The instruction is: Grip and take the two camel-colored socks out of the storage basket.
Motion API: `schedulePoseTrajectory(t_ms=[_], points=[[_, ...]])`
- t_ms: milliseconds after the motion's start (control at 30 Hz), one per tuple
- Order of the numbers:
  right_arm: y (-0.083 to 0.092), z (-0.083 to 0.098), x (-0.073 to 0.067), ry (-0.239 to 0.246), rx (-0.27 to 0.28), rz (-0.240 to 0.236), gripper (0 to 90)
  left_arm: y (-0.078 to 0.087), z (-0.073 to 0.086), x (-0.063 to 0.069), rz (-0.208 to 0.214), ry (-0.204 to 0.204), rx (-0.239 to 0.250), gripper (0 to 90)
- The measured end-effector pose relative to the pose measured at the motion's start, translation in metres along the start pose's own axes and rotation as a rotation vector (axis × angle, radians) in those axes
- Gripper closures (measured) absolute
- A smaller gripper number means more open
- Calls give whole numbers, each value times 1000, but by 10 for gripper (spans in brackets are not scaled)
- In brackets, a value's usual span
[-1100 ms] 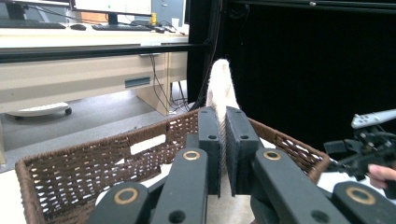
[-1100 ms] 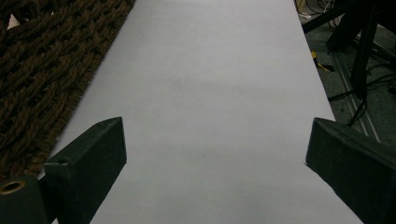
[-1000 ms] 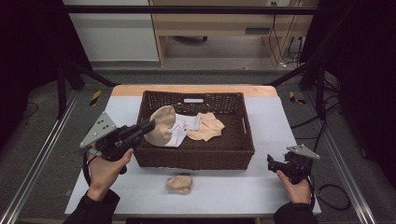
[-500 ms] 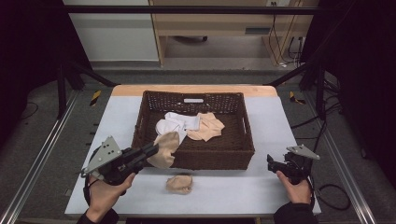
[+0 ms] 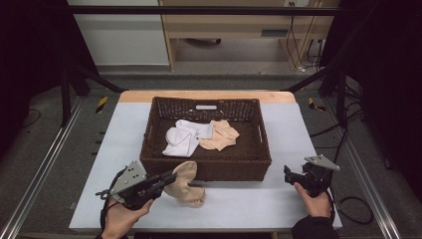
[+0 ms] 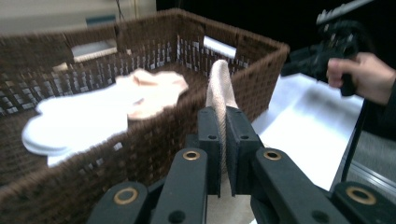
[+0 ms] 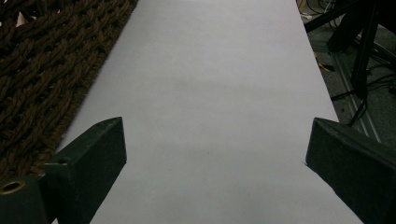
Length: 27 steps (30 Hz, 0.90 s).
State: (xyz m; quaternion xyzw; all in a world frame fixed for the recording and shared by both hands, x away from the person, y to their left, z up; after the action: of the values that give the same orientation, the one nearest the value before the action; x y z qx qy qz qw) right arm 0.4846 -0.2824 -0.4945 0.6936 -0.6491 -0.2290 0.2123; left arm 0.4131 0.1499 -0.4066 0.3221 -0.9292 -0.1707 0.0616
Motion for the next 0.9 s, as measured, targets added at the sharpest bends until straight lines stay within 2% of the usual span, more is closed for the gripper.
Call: schedulePoseTrajectory(t_ms=[167, 433, 567, 667, 733, 900], points=[[0, 0, -1, 1, 2, -2, 54, -12, 13, 8, 24, 4, -43, 850], [-3, 2, -5, 23, -14, -8, 54, -43, 43, 15, 57, 4, -152, 849], [-4, 2, -4, 24, -17, -4, 54, -51, 52, 12, 63, 26, -171, 845], [-4, 3, -5, 26, -22, -7, 55, -56, 56, 12, 58, 16, -177, 834], [-5, 3, -6, 30, -25, -4, 55, -60, 59, 12, 54, -7, -184, 802], [-7, 4, -7, 34, -38, -5, 54, -67, 65, 13, 40, -25, -194, 671]])
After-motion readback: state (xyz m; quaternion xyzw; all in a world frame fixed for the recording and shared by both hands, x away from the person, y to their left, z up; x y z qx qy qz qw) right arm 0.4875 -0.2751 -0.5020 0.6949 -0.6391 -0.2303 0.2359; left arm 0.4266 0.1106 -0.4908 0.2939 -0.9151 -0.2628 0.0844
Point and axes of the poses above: each handheld gripper's, and its own axes: y roughly backward along the jaws, z roughly out of its underside, x roughly to its right, the point moved 6 cm from there along -y, roughly forward along the jaws, and after that the axes turned 5 degrees about -y, right-handed, at the moved point
